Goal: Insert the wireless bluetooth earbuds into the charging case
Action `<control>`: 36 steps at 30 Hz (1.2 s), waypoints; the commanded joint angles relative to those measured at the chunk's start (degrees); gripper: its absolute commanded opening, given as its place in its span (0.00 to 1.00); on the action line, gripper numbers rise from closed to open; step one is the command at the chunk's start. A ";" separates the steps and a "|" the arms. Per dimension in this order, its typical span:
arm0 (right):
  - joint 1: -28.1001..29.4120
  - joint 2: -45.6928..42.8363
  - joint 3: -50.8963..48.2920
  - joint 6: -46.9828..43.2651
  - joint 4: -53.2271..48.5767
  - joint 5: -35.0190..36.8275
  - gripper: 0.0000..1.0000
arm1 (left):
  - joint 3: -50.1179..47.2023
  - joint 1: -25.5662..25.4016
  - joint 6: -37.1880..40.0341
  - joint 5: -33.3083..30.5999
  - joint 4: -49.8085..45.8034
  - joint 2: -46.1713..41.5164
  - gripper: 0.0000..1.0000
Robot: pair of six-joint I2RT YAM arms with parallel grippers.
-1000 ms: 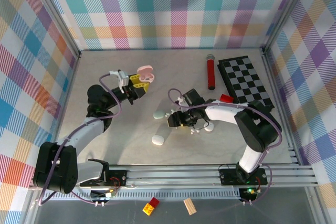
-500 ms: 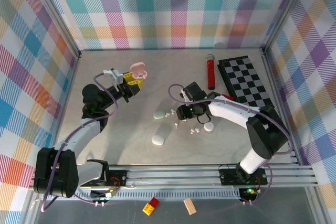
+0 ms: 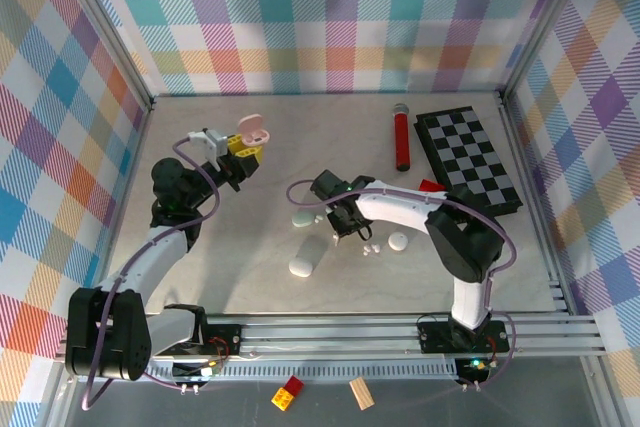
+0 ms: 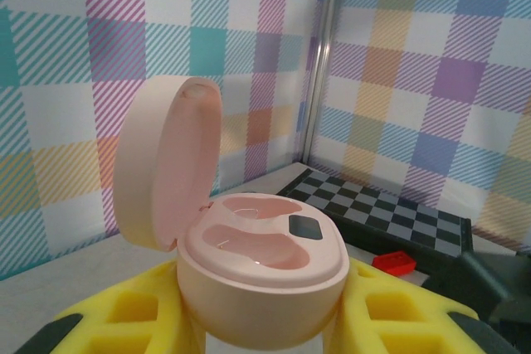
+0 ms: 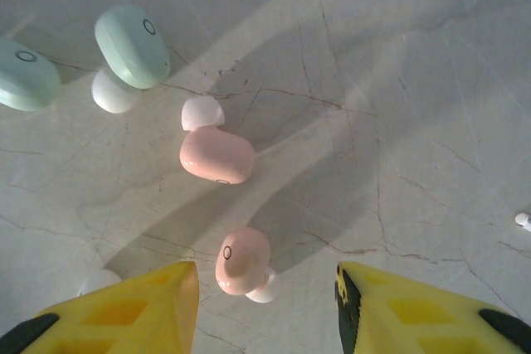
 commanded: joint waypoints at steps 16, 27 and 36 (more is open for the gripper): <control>1.92 6.52 5.72 4.31 -5.60 5.61 0.39 | 1.51 0.84 2.09 -0.07 -0.97 -2.32 0.32; 2.18 7.79 6.08 4.13 -6.04 5.88 0.34 | 1.60 0.82 1.97 0.15 -0.97 -2.23 0.32; 2.23 7.39 5.91 4.08 -6.59 5.90 0.23 | 1.69 0.84 1.83 0.15 -0.96 -2.03 0.32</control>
